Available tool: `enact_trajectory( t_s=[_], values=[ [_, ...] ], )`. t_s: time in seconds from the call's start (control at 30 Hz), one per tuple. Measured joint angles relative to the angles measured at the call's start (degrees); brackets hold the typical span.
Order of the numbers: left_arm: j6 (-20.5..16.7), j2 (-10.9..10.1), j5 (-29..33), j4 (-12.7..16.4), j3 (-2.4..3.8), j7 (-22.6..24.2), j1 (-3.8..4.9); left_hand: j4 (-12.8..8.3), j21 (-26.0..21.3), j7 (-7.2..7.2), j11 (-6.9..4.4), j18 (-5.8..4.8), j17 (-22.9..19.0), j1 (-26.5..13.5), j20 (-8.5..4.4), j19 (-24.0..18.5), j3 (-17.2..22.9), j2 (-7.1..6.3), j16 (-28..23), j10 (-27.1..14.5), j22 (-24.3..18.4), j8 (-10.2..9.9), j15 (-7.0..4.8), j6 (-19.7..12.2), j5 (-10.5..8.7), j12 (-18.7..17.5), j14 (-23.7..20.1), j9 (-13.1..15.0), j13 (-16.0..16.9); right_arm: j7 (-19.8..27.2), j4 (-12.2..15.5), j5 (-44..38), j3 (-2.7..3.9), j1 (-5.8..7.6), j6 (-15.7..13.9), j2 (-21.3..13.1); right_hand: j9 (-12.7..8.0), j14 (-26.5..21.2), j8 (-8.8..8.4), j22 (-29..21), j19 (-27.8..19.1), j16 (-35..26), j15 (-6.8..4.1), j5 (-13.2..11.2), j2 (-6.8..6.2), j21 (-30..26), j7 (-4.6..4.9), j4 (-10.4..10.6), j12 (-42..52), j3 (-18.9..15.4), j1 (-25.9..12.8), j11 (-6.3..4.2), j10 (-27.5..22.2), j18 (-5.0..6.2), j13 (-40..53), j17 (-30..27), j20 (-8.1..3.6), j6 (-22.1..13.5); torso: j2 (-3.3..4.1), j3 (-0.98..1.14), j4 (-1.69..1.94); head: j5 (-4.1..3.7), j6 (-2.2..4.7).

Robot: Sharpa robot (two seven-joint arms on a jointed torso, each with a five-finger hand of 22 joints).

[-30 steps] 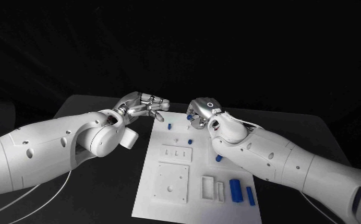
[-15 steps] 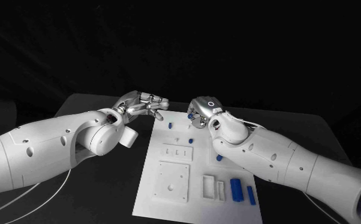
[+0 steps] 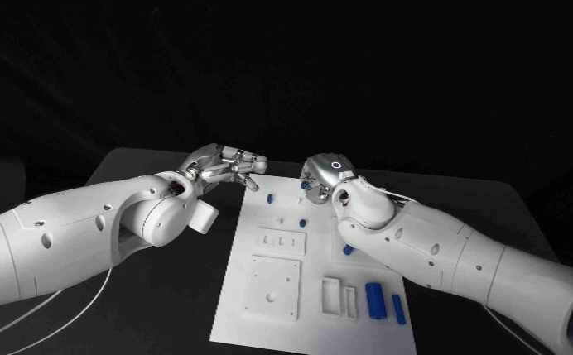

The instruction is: Assemble the parts on the task board

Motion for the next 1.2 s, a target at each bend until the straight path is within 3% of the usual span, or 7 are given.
enact_trajectory(
  t_s=[0.8, 1.07, 1.17, 1.2],
  values=[
    [0.17, 0.42, 0.00, -0.26, 0.00, -0.01, 0.00, 0.00, 0.44, 0.01, -0.17, 0.00, -0.17, -0.23, 0.21, -0.20, 0.00, 0.23, 0.00, -0.16, -0.41, 0.00, 0.00, 0.00, 0.00, 0.00, 0.00, 0.00, 0.00, 0.07, -1.69, 0.06, -0.09, -0.01, 1.14, 1.26, -0.06, 0.01, -0.07, 0.80, 0.40, 0.00, 0.01, -0.02, 0.11, -1.11, 0.29, -0.09, -0.10, -0.10, 0.33, 0.00, -0.01, -0.09, -0.01, -0.13, 0.41, 0.00, 0.11, -0.10, 0.10, -0.14, -0.16],
    [0.23, 0.50, -0.01, -0.30, 0.00, -0.02, 0.00, 0.00, 0.44, 0.01, -0.17, 0.00, -0.16, -0.23, 0.20, -0.20, 0.00, 0.23, 0.00, -0.16, -0.40, 0.00, 0.00, 0.00, 0.00, 0.00, 0.00, 0.00, 0.00, 0.38, -3.18, 0.43, -0.25, -0.02, 1.48, 2.05, -0.25, -0.01, -0.07, 0.93, 0.61, 0.00, 0.03, -0.29, 0.47, -1.99, 1.06, 1.08, -0.05, -0.27, -0.07, 0.81, -2.92, -0.11, 0.02, -0.35, 0.62, -2.73, 0.12, -0.13, 0.13, -0.25, -0.12],
    [0.28, 0.50, -0.01, -0.30, 0.00, -0.04, 0.00, 0.00, 0.44, 0.01, -0.17, 0.00, -0.16, -0.23, 0.20, -0.20, 0.00, 0.23, 0.00, -0.16, -0.40, 0.00, 0.00, 0.00, 0.00, 0.00, 0.00, 0.00, 0.00, 0.46, -3.68, 0.95, -0.28, -0.03, 1.77, 2.23, -0.33, -0.08, -0.07, 0.93, 0.50, -0.41, 0.75, -0.30, -0.02, -2.45, 1.44, 1.61, -0.05, 0.15, -1.13, 1.44, -5.00, -0.08, -0.12, -0.52, 0.73, -4.57, 0.14, -0.13, 0.13, -0.14, -0.03],
    [0.30, 0.50, -0.01, -0.31, 0.00, -0.05, 0.00, -0.02, 0.44, 0.01, -0.17, 0.00, -0.17, -0.23, 0.21, -0.20, -0.02, 0.23, 0.00, -0.16, -0.43, 0.00, 0.12, 0.00, 0.00, 0.00, -0.11, 0.00, 0.00, 0.47, -3.87, 1.21, -0.30, -0.04, 1.85, 2.31, -0.38, -0.02, 0.01, 0.90, 0.43, -0.42, 1.31, -0.28, -0.63, -2.80, 1.71, 1.97, -0.04, 0.51, -1.70, 1.96, -6.65, -0.06, -0.15, -0.65, 1.29, -5.91, 0.14, -0.13, 0.10, -0.10, -0.02]
  ],
)
